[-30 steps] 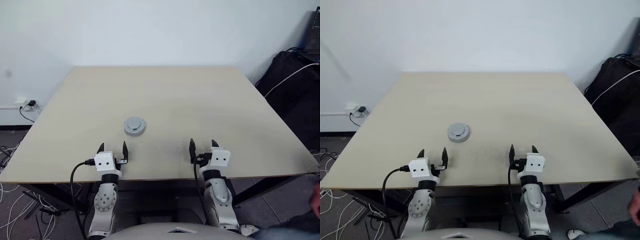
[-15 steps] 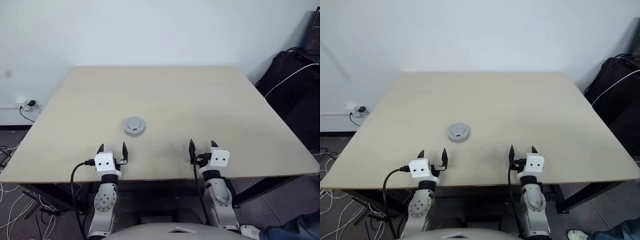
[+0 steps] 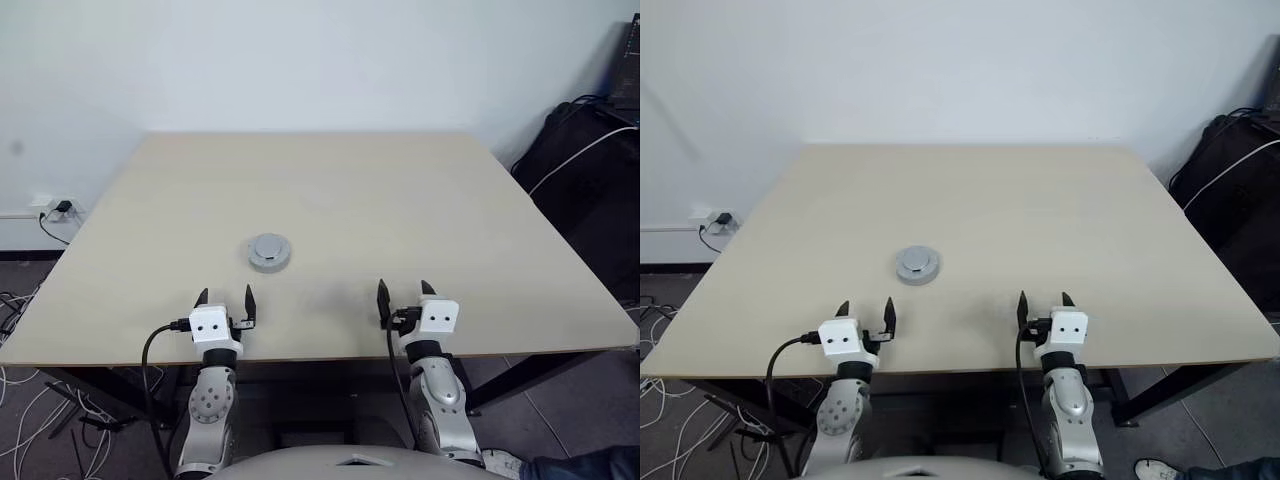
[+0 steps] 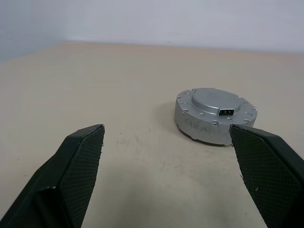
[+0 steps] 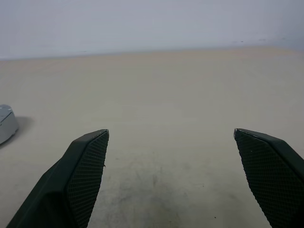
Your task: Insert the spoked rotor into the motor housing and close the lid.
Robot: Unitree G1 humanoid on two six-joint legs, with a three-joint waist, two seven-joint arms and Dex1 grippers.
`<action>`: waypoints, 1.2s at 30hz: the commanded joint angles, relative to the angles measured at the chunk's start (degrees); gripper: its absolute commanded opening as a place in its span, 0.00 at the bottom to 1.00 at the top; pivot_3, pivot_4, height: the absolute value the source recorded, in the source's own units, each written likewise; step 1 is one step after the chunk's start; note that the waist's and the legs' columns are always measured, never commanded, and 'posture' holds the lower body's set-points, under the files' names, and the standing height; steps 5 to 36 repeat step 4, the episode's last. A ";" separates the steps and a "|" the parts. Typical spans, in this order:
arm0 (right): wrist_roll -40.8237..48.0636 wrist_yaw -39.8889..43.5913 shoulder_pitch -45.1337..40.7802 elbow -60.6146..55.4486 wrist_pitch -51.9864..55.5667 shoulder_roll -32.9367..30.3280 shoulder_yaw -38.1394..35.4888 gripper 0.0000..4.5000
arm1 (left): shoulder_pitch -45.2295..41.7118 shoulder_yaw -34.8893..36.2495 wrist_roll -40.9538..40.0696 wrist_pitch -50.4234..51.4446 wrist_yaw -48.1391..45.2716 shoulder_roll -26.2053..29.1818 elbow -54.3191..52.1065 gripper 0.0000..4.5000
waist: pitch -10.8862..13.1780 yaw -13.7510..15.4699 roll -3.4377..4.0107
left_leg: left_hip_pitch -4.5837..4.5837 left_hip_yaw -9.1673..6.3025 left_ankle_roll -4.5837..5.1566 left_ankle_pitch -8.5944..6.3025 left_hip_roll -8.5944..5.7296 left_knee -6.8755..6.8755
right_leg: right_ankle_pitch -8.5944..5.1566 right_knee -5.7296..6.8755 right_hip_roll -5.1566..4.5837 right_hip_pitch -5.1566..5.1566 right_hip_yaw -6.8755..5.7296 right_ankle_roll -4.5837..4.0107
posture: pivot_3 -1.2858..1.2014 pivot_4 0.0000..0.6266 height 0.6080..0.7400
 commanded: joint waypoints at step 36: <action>-0.50 0.07 -1.31 -1.25 -0.20 -0.25 0.34 1.00 | -0.61 -0.22 0.37 -0.43 0.08 -0.72 0.10 0.99 | 0.00 0.00 0.00 | 0.00 0.00 0.00 0.00 0.00 0.00 | 0.00 0.00 0.00 0.00 0.00 0.00 | 0.52 0.00 1.00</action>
